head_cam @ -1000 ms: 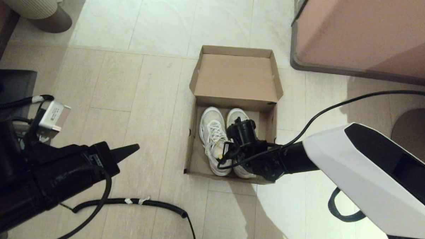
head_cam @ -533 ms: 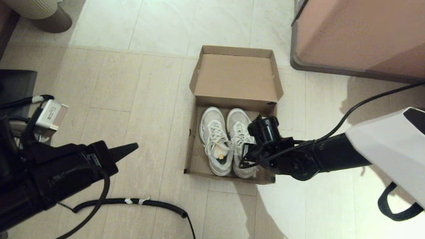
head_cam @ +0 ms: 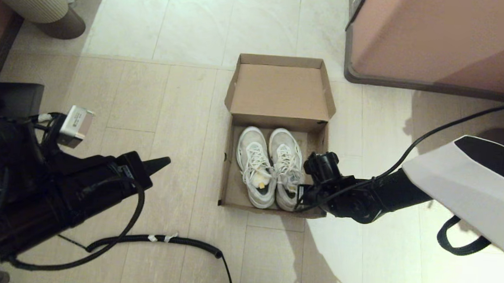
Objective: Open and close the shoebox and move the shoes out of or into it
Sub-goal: Put the shoes into the shoe box, then close the shoe box
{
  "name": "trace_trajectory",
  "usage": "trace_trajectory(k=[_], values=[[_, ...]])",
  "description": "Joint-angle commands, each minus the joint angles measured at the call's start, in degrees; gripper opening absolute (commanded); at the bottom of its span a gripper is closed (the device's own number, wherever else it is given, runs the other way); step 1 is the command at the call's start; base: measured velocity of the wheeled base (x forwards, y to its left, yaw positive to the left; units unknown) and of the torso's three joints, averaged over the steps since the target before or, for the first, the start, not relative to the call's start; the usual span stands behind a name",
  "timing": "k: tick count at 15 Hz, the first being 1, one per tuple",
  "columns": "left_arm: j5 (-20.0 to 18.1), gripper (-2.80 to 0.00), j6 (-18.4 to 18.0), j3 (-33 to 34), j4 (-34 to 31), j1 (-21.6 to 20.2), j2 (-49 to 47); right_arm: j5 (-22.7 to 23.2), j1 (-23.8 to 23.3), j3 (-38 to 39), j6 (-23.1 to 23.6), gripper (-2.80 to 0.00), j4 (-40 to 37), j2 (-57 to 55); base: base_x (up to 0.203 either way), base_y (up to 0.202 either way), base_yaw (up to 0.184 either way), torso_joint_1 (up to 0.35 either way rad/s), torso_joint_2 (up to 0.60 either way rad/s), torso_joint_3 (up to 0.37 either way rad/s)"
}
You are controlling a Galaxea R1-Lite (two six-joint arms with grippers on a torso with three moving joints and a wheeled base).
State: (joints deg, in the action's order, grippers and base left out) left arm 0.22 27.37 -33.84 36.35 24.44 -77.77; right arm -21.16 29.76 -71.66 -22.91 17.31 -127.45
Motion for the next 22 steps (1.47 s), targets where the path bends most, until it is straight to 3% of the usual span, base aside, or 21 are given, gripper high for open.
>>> trace_trajectory(k=[1, 6, 10, 22], values=[[0.05, -2.80, 0.23, -0.78, 0.28, -0.10, -2.30, -0.11, 0.04, 0.62, -0.03, -2.80, 0.45, -2.19, 0.000, 0.000, 0.000, 0.000, 0.00, 0.000], [0.61, -2.80, 0.41, -0.96, 0.47, -0.95, -2.23, -0.47, 0.03, 1.63, 1.25, -2.80, 0.90, -5.23, 0.000, 0.000, 0.000, 0.000, 0.00, 0.000], [1.01, -2.80, 0.41, -0.96, 0.42, -1.74, -0.73, -0.93, 0.11, 1.42, 8.26, -2.80, 7.10, -9.40, 0.000, 0.000, 0.000, 0.000, 0.00, 0.000], [0.75, -2.80, 0.76, 0.88, 0.39, -2.64, 1.83, -0.39, 2.49, 16.74, 8.85, -2.80, 7.21, -0.99, 0.000, 0.000, 0.000, 0.000, 0.00, 0.000]])
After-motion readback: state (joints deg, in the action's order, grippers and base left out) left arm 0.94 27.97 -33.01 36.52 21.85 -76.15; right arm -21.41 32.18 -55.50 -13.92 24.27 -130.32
